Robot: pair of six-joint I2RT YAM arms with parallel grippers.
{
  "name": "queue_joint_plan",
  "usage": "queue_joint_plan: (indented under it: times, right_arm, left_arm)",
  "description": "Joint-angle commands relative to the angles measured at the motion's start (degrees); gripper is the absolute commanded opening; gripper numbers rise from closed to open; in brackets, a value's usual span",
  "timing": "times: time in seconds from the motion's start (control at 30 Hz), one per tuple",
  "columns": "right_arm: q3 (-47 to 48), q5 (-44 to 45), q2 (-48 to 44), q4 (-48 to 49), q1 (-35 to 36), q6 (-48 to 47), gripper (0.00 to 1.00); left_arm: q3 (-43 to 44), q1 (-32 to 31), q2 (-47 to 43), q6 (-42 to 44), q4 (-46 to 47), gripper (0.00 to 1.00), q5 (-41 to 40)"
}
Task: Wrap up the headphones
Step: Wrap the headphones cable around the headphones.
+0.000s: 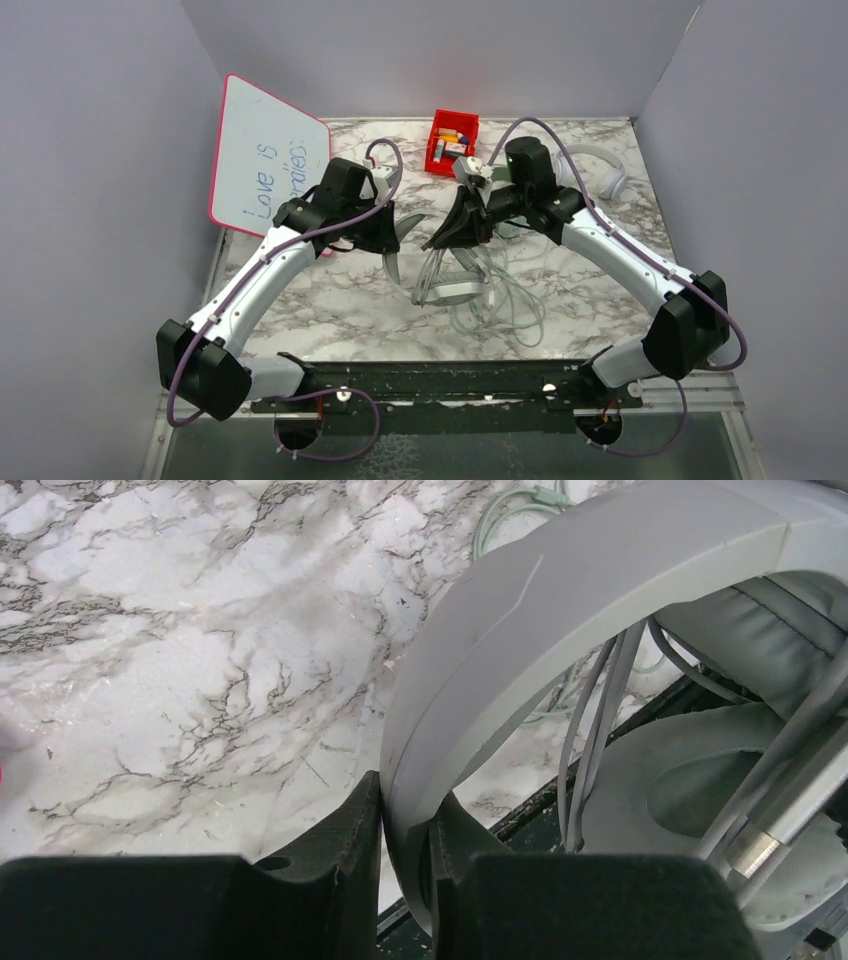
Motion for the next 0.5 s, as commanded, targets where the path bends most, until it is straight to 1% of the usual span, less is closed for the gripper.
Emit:
queue_joint_plan:
  times: [0.0,0.1,0.2,0.4,0.47]
  right_arm:
    - [-0.23,9.02,0.65,-0.22,0.3,2.32,0.19]
    - [-0.05,11.8,0.39,1.62,0.3,6.28,0.19]
    - [0.86,13.08,-0.19,3.5,0.29,12.65,0.22]
    - [3.77,14.04,-0.42,0.42,0.38,20.77,0.32]
    - [4.34,14.21,-1.0,0.74,0.39,23.34,0.35]
  left_arm:
    - [1.22,-0.05,-2.62,-2.98,3.86,0.0,1.82]
    - [-0.27,-0.02,-3.23,-3.55,4.79,0.0,0.86]
    - [-2.14,0.12,-3.45,-4.89,6.57,0.0,-0.18]
    - [-6.41,0.9,-4.33,-7.68,11.37,0.0,-2.04]
    - [-7.42,1.2,-4.58,-8.29,12.46,0.0,-3.29]
